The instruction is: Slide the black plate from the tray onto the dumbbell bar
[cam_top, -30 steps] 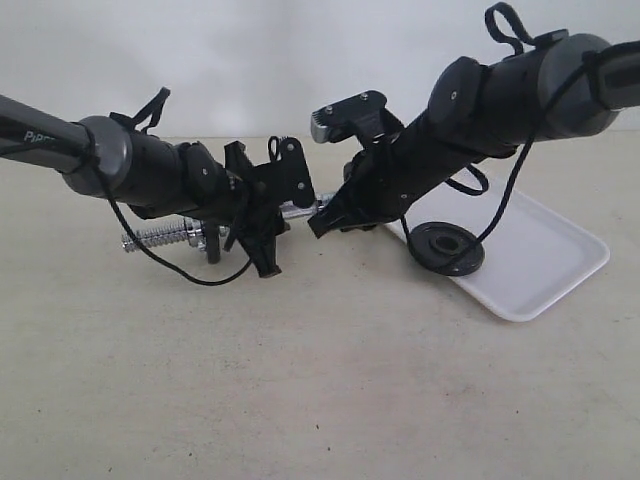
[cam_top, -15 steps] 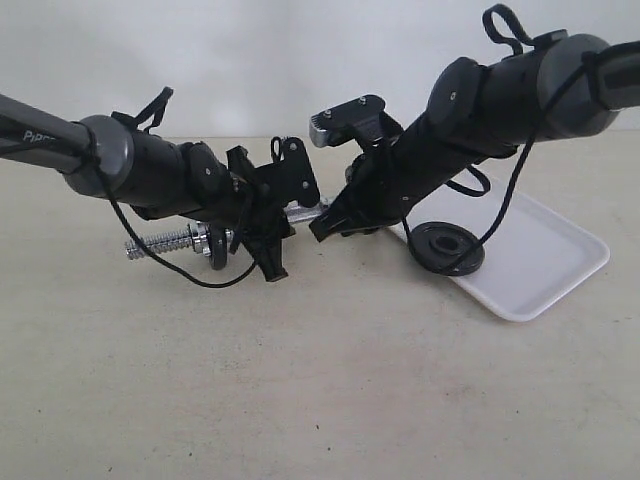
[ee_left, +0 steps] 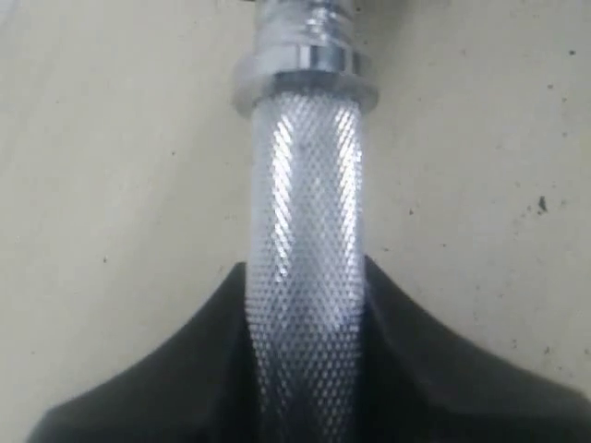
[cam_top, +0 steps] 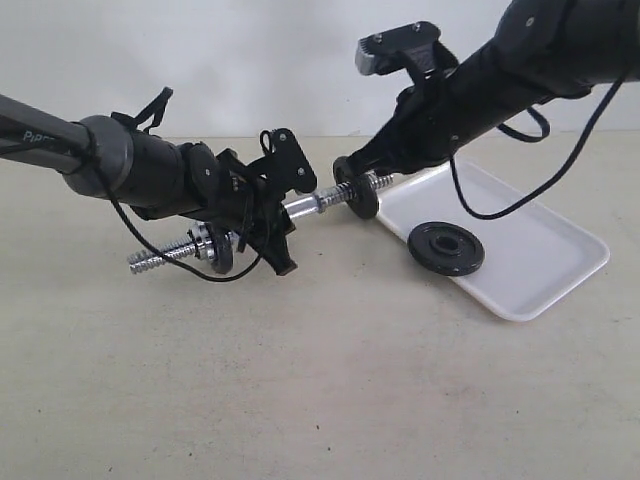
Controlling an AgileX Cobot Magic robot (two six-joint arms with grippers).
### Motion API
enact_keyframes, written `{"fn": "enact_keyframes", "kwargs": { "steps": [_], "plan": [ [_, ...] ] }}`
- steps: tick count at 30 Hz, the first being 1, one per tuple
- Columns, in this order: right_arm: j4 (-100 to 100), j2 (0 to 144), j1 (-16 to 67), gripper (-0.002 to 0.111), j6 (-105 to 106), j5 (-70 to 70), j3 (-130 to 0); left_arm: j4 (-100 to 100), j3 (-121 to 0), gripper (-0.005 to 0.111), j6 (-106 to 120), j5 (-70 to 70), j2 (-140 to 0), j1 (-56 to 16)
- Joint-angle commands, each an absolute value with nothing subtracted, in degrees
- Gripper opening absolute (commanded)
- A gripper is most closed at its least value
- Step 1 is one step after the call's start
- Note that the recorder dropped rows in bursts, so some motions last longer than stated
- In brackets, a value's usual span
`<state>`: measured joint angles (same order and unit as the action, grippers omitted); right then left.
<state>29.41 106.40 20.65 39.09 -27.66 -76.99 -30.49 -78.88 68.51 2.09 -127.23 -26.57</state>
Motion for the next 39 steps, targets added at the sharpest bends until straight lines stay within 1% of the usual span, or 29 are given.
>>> {"fn": "enact_keyframes", "kwargs": {
  "steps": [1, 17, 39],
  "plan": [
    [29.1, 103.6, 18.4, 0.0, 40.6, -29.6, -77.3, -31.1, -80.0, 0.004, 62.5, -4.5, -123.3, -26.7],
    [29.3, 101.2, 10.9, 0.0, 40.6, -35.1, -77.3, -31.1, -80.0, 0.004, 59.7, -4.6, -117.7, -26.7],
    [29.8, 101.2, 7.4, 0.0, 40.6, -36.4, -77.3, -31.1, -79.4, 0.004, 58.3, -4.1, -113.8, -26.6]
  ]
}}
